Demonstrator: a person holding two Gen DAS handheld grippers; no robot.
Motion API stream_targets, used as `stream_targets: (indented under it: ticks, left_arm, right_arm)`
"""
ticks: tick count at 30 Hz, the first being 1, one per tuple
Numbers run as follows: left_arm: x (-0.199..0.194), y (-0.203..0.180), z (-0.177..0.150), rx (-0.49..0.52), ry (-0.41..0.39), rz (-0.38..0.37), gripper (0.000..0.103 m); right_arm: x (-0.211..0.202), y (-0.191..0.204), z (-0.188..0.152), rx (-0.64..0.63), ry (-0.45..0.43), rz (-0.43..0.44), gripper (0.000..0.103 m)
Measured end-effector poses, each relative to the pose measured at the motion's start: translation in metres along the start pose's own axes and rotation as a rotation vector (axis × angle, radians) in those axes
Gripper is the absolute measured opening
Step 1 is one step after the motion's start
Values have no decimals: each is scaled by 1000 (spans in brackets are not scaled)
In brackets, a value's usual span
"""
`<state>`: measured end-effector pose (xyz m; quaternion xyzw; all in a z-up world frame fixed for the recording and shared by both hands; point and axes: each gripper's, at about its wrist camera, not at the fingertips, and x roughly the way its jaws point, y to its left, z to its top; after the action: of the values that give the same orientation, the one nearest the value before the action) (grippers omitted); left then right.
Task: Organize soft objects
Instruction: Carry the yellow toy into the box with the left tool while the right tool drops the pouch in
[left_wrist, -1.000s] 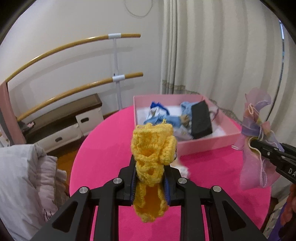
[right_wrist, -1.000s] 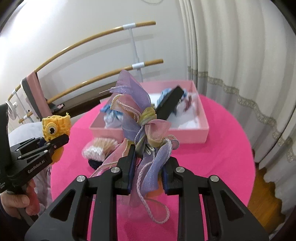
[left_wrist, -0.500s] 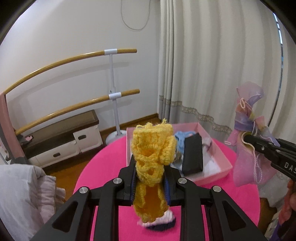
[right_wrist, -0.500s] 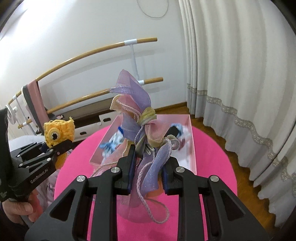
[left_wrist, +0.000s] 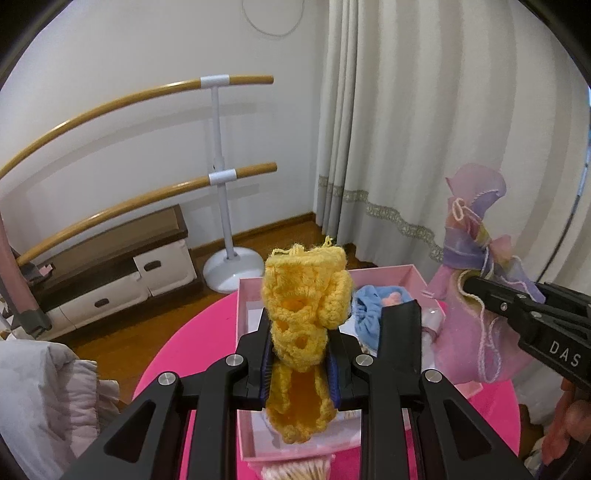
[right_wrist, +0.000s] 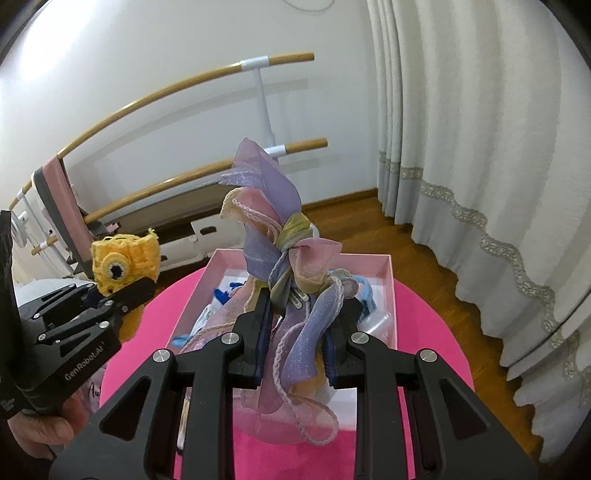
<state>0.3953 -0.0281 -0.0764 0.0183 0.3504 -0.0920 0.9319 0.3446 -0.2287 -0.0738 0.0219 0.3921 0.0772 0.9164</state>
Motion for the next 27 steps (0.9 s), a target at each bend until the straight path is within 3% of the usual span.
stream_targets:
  ticks: [17,20,23,25,27]
  left_arm:
    - [112,-14,63,4,107,16,25]
    - [121,-13,67,13,111,14,31]
    - [128,-11,72,17,116,21,61]
    - [128,-7,74,15,100,39,70]
    - [127,-3,74,1,97,33,82]
  right_arm:
    - [87,-10,18,32,139,3,24]
    - [93,-15,19,42,137,6,37]
    - [94,-18,19,52,124,3,61]
    - [91,-20,18,62,112,-9,67]
    - [87,-23,17,75,98,-17,84]
